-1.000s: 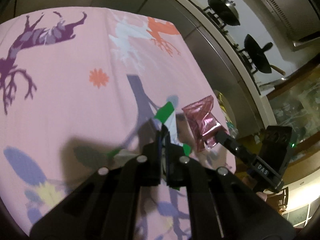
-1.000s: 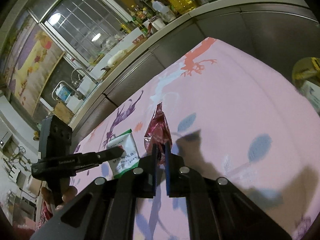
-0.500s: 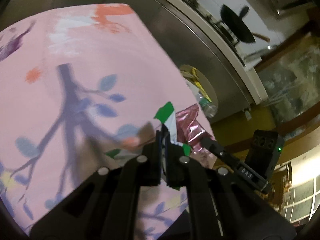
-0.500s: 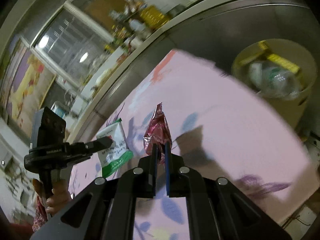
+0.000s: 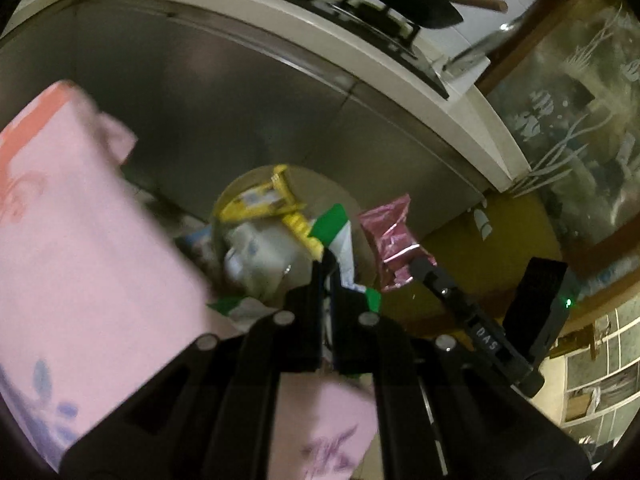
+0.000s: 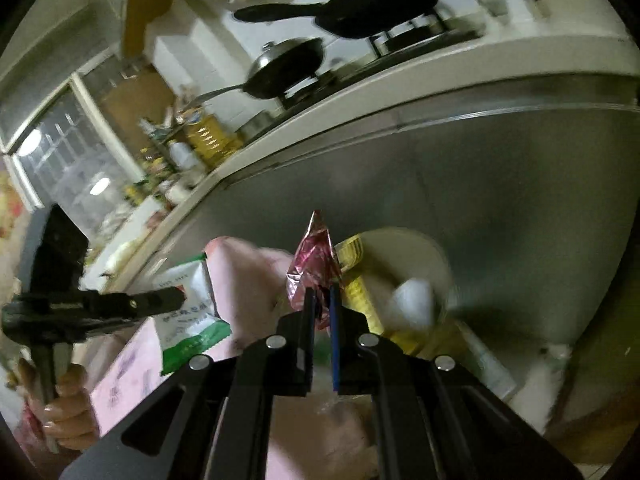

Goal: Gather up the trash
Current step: 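Carry both wrappers over the beige bin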

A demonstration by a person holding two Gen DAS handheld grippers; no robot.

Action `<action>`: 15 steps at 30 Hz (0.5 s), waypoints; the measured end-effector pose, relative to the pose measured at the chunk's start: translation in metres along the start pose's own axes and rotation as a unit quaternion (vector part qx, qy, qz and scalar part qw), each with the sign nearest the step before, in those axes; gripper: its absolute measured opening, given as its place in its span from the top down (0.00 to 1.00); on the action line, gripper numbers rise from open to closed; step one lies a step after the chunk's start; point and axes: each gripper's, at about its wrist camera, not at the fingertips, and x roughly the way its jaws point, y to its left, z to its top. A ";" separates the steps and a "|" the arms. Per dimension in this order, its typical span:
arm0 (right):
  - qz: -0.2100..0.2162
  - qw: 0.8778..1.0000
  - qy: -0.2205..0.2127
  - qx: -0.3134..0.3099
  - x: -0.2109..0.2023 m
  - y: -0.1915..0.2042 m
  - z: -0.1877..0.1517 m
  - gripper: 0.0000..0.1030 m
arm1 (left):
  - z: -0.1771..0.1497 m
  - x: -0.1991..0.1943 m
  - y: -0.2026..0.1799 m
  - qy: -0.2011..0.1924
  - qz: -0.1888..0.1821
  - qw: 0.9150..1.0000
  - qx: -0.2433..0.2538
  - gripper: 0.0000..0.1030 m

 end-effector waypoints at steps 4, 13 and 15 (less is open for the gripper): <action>-0.024 1.000 0.002 -0.010 0.021 -0.020 0.013 0.96 | 0.023 0.042 -0.009 0.021 -0.004 1.000 -0.003 0.97; -0.032 0.999 0.030 -0.021 0.060 -0.040 0.009 0.96 | 0.027 0.102 -0.005 0.068 0.020 0.997 -0.010 0.97; -0.031 0.999 0.037 -0.022 0.065 -0.042 0.007 0.95 | 0.026 0.111 0.001 0.086 0.025 0.996 -0.019 0.89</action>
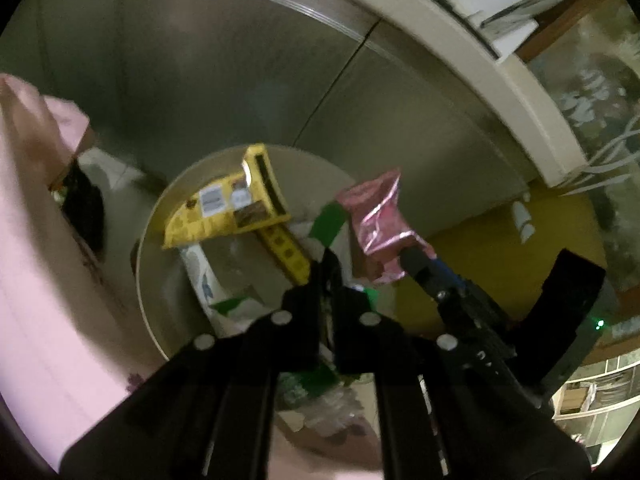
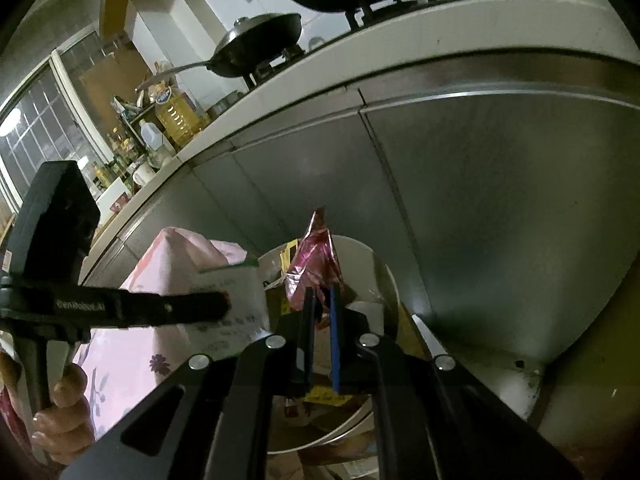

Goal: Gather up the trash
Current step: 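Carry both wrappers over the beige bin, then open both tools to drop the wrappers into the bin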

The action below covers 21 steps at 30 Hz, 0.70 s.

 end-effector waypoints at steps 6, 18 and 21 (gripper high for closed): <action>0.005 1.000 0.012 0.017 0.015 -0.003 -0.002 0.39 | -0.001 -0.005 0.008 -0.014 0.009 1.000 -0.014 0.53; 0.037 0.995 -0.044 0.081 -0.038 0.002 -0.013 0.39 | -0.041 -0.080 0.003 -0.102 0.027 0.994 0.022 0.52; 0.039 0.995 -0.048 0.085 -0.056 0.019 -0.029 0.39 | -0.071 -0.101 0.002 -0.139 0.088 0.985 0.046 0.51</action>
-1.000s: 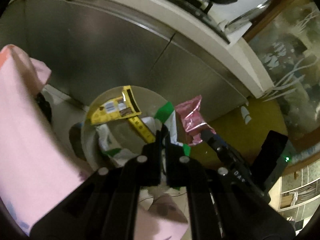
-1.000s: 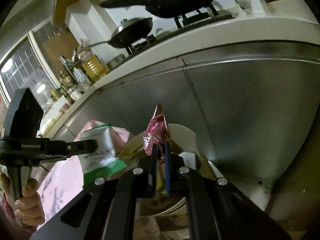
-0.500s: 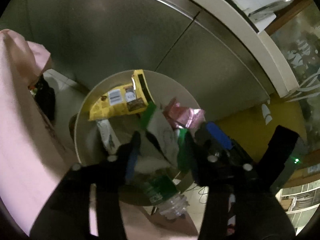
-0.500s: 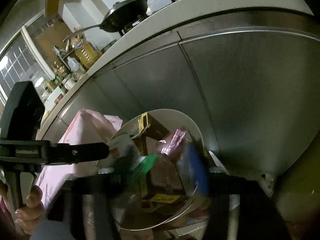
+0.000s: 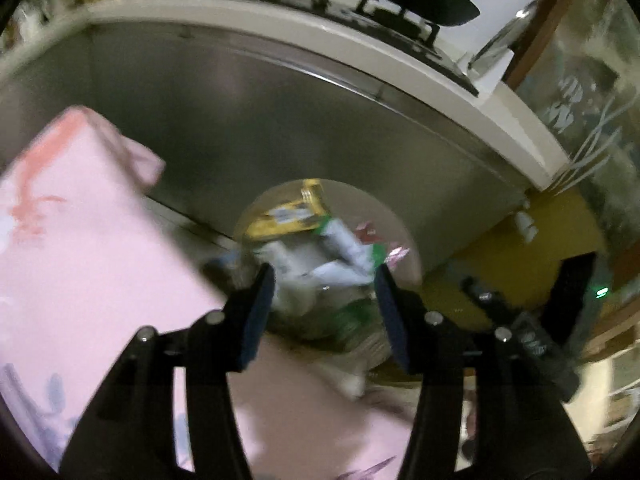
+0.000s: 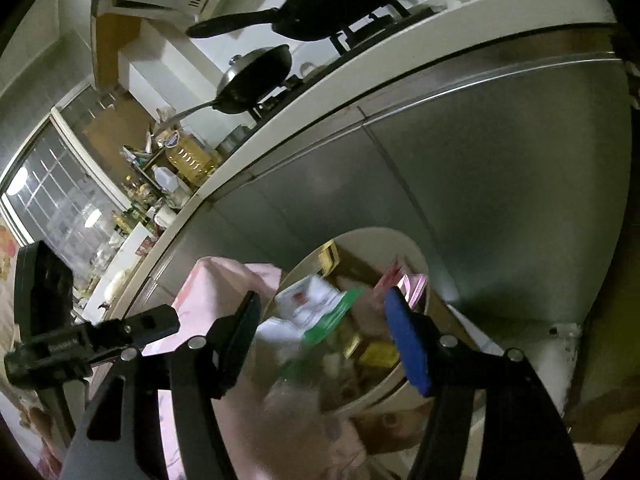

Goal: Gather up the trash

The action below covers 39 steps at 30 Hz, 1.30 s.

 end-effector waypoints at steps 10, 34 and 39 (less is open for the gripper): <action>-0.012 0.999 0.031 -0.024 -0.026 0.067 -0.060 0.37 | -0.072 -0.071 0.022 -0.051 0.100 0.994 0.011 0.30; -0.027 0.996 -0.011 -0.081 -0.095 0.182 -0.132 0.28 | -0.176 -0.220 0.054 -0.152 0.244 0.958 -0.014 0.06; -0.028 0.997 -0.021 -0.072 -0.107 0.186 -0.133 0.28 | -0.181 -0.229 0.054 -0.159 0.250 0.955 -0.018 0.06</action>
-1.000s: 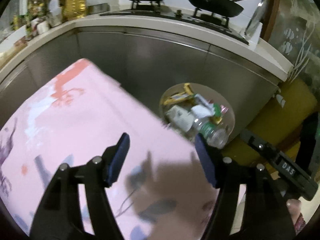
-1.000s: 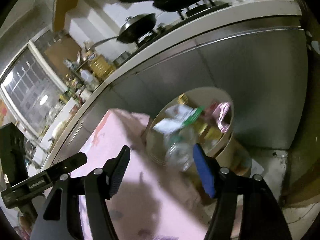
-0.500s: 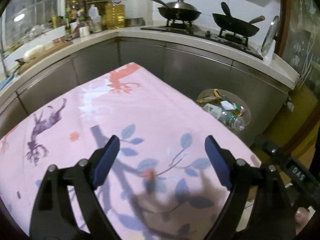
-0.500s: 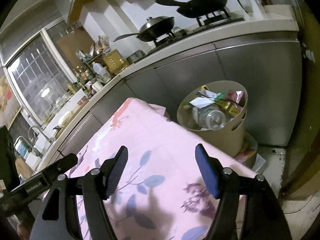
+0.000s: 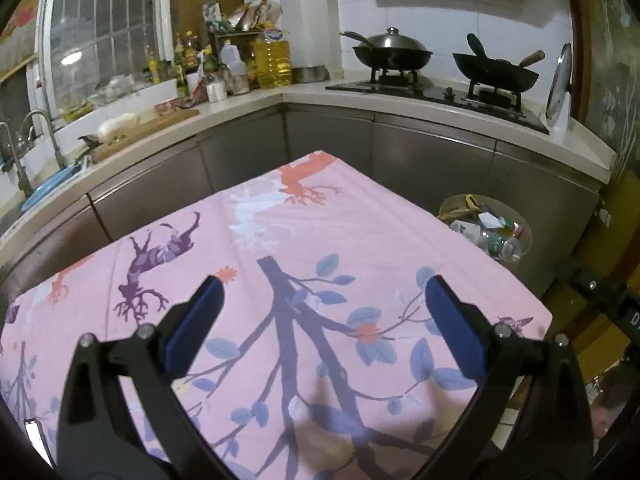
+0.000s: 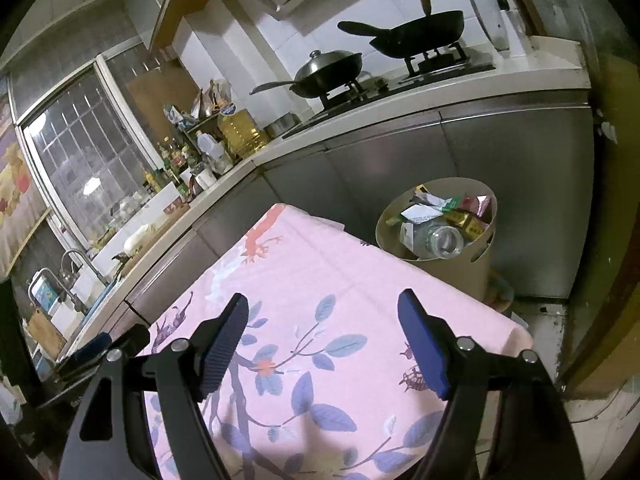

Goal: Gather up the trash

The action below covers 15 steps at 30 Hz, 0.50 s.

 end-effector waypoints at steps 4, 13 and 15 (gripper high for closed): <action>0.000 1.000 -0.004 0.002 -0.006 0.002 -0.001 0.28 | -0.001 -0.002 -0.003 0.000 0.014 1.000 0.009 0.06; -0.002 1.000 0.001 0.003 -0.009 0.004 -0.003 0.27 | -0.004 -0.015 -0.004 -0.017 0.023 0.999 0.016 0.06; -0.006 1.000 0.003 0.003 -0.010 0.006 -0.007 0.26 | -0.004 -0.016 -0.002 -0.017 0.023 0.999 0.015 0.06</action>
